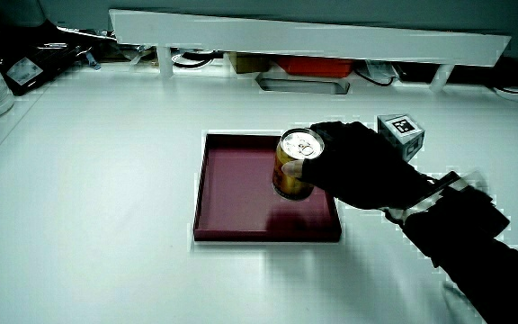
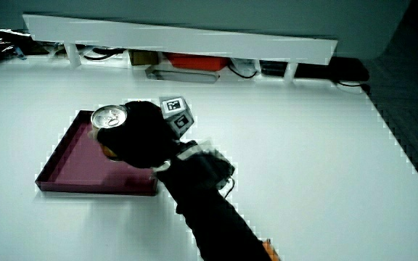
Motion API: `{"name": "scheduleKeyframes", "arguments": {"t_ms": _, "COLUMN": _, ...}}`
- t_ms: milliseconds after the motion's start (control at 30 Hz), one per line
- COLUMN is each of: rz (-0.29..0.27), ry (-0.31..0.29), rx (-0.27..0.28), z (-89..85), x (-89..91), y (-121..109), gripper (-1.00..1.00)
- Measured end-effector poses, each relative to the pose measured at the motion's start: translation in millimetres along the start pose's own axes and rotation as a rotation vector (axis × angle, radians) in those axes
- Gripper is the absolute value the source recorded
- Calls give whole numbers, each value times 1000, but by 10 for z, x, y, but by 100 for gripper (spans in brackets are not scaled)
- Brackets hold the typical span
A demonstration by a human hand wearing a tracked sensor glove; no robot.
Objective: Place red bull into plate
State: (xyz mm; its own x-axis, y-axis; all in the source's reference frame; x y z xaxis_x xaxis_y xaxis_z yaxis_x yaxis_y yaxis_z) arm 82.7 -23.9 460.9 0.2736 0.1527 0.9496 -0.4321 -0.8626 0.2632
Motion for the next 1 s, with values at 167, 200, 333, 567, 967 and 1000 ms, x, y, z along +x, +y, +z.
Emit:
{"name": "scheduleKeyframes", "arguments": {"t_ms": 167, "rz": -52, "ry": -3, "rx": -24, "z": -150, "x": 135, "y": 39, "gripper": 0}}
{"name": "scheduleKeyframes", "arguments": {"t_ms": 200, "rz": -54, "ry": 5, "rx": -29, "z": -176, "x": 172, "y": 49, "gripper": 0}}
{"name": "scheduleKeyframes", "arguments": {"t_ms": 333, "rz": -86, "ry": 10, "rx": -35, "z": -251, "x": 258, "y": 67, "gripper": 0}}
{"name": "scheduleKeyframes", "arguments": {"t_ms": 567, "rz": -126, "ry": 25, "rx": -51, "z": -343, "x": 429, "y": 81, "gripper": 0}}
{"name": "scheduleKeyframes", "arguments": {"t_ms": 967, "rz": -152, "ry": 61, "rx": -46, "z": -341, "x": 521, "y": 74, "gripper": 0}}
{"name": "scheduleKeyframes", "arguments": {"t_ms": 1000, "rz": -148, "ry": 64, "rx": -46, "z": -342, "x": 527, "y": 74, "gripper": 0}}
